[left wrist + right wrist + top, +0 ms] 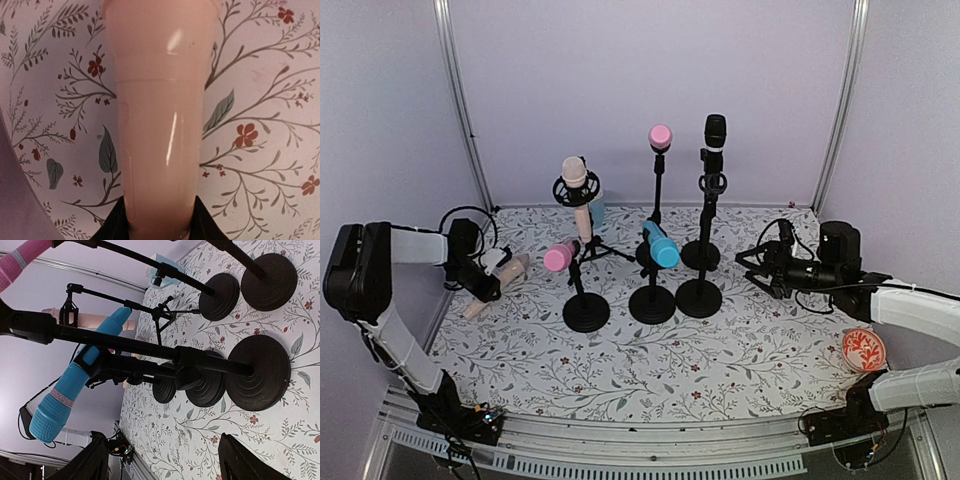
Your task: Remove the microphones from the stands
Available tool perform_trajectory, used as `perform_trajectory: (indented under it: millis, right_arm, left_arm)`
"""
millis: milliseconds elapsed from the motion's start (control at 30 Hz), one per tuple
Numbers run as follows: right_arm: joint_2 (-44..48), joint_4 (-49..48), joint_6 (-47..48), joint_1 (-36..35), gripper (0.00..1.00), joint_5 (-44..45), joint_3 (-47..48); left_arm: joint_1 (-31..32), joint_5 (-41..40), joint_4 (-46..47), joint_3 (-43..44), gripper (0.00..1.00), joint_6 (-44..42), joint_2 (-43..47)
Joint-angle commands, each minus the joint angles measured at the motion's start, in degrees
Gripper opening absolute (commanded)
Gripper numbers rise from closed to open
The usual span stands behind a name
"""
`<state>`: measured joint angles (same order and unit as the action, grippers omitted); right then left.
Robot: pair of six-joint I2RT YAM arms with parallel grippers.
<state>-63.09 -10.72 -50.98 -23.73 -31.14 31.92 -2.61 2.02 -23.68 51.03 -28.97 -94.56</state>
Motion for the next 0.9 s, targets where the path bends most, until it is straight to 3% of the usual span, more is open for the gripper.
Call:
perform_trajectory:
  millis: [0,100,467,633,700,867]
  right_arm:
    - [-7.24,-12.1,-4.6,1.27,0.77,-9.97,-1.3]
    - [-13.27,-16.55,-5.88,1.4,0.76,-13.69,-0.02]
    - [-27.99,-30.67,-10.77,2.24,0.68,-20.95,4.25]
    - [-34.07,-37.53,-14.04,2.45,0.61,-23.86,6.16]
    - [-35.65,-39.67,-15.37,2.43,0.58,-24.66,6.55]
    - [-38.5,-42.57,-16.83,2.53,0.5,-25.53,7.6]
  left_arm:
    - [-0.81,-2.09,2.64,-3.54,0.08,1.96,2.26]
    - [-1.11,-2.45,2.81,-4.62,0.29,2.25,2.71]
    - [-2.66,-0.72,1.54,-4.26,0.82,3.63,3.11]
    - [-2.65,1.41,-0.74,-3.29,0.87,4.65,4.07]
    - [-2.58,2.74,-2.18,-2.42,0.96,4.75,4.85]
    - [-2.38,6.75,-7.5,2.93,0.99,5.75,6.67]
